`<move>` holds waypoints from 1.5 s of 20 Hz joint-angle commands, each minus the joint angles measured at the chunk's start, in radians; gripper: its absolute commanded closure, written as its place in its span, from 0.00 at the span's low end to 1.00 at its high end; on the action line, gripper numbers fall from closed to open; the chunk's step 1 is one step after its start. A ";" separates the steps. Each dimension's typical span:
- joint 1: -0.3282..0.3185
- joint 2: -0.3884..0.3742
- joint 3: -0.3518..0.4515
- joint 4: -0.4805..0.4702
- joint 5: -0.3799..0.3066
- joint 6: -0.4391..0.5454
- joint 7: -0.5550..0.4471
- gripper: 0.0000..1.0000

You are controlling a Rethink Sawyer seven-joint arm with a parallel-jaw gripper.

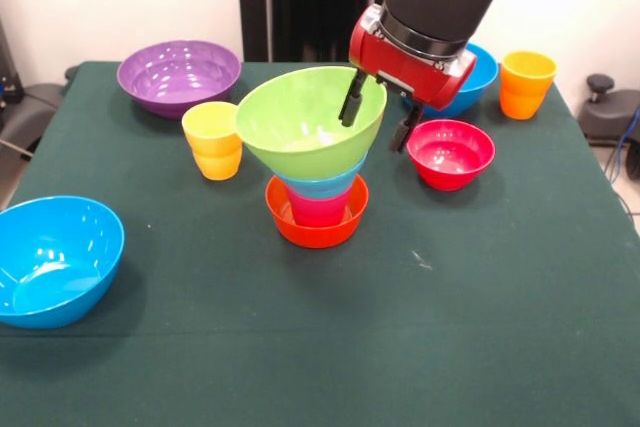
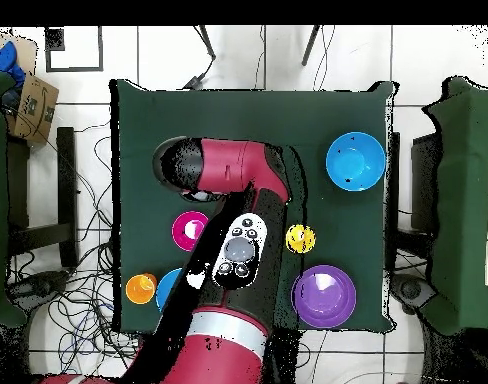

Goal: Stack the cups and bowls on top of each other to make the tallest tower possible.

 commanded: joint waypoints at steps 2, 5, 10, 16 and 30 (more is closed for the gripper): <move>0.018 -0.022 0.062 0.028 0.011 0.095 0.104 0.00; 0.022 -0.023 0.060 0.027 0.014 0.108 0.110 0.00; 0.015 -0.012 0.064 0.011 0.014 0.118 0.104 0.00; 0.009 -0.026 0.065 -0.003 0.016 0.153 0.093 0.00; -0.001 -0.129 0.056 -0.088 -0.012 0.316 0.020 0.00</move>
